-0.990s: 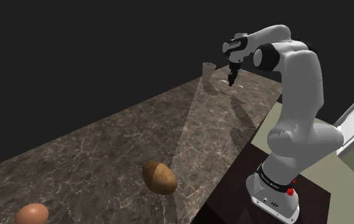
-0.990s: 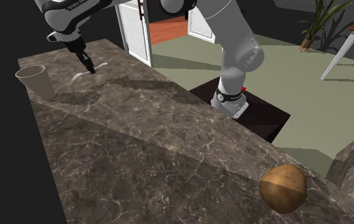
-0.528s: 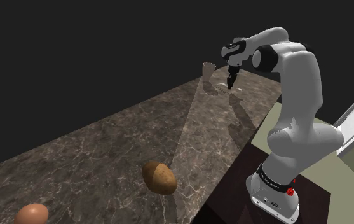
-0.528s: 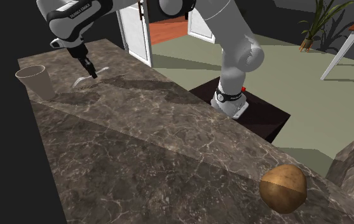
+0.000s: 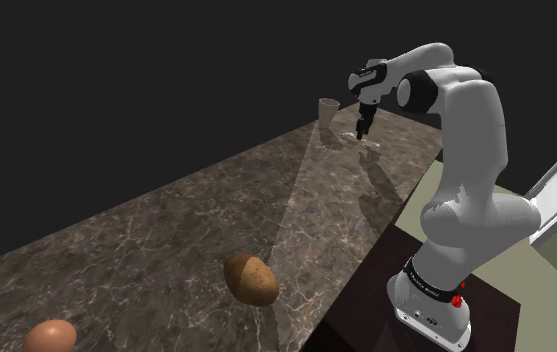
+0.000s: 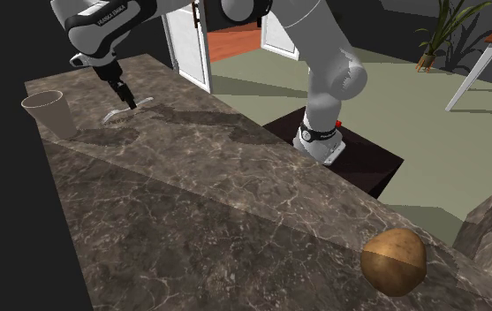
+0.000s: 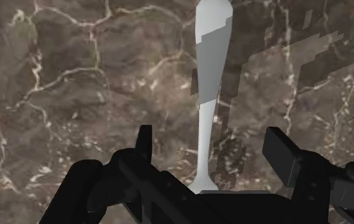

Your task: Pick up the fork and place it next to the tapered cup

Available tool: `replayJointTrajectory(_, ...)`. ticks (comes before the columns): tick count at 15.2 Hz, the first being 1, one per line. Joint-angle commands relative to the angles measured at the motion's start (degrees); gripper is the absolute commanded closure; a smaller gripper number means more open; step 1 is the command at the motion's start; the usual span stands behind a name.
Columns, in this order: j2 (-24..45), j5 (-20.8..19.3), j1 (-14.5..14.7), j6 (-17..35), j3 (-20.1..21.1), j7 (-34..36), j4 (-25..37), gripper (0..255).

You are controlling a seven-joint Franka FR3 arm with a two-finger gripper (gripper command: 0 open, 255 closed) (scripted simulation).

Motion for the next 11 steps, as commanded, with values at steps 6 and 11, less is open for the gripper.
replayJointTrajectory(6,-0.7,-0.2,0.0,-5.4,-0.1,0.1,4.7,0)
replayJointTrajectory(11,-0.7,-0.2,0.0,-6.9,-0.1,0.2,6.2,0)
